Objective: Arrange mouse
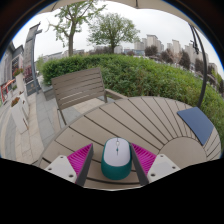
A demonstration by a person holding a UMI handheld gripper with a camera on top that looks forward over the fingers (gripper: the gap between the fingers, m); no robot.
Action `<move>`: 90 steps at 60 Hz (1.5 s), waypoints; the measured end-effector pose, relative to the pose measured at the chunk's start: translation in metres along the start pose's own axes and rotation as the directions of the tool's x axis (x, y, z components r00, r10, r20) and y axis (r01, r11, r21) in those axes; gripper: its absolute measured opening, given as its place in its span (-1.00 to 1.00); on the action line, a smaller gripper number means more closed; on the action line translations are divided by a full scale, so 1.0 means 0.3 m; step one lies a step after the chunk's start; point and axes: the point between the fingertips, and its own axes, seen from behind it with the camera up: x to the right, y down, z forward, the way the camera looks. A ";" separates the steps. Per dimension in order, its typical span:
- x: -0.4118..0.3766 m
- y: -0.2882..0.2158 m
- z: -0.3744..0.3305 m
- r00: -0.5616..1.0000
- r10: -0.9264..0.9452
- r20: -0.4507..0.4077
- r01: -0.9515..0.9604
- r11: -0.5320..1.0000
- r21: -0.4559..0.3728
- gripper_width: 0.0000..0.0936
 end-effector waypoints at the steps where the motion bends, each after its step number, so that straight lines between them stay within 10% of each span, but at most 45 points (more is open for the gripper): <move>1: 0.003 -0.001 0.001 1.000 0.002 -0.004 -0.002 1.000 0.001 0.48; 3: 0.011 0.000 0.004 1.000 0.004 -0.014 -0.004 1.000 0.001 -0.03; 7: 0.028 -0.004 -0.006 1.000 0.019 -0.017 -0.019 1.000 -0.010 -0.10; 26: 0.555 -0.462 -0.134 0.999 -0.013 -0.038 0.019 0.986 0.163 -0.11; 46: 1.274 -0.349 0.063 0.990 -0.056 -0.131 0.068 0.994 0.086 -0.11; 59: 1.366 -0.182 0.128 0.995 -0.064 -0.080 0.067 0.997 0.036 0.13; 64: 1.408 -0.180 0.085 0.993 -0.036 -0.113 0.040 0.999 0.030 0.82; 90: 1.265 -0.143 -0.908 0.993 0.090 -0.077 -0.101 0.985 -0.142 0.82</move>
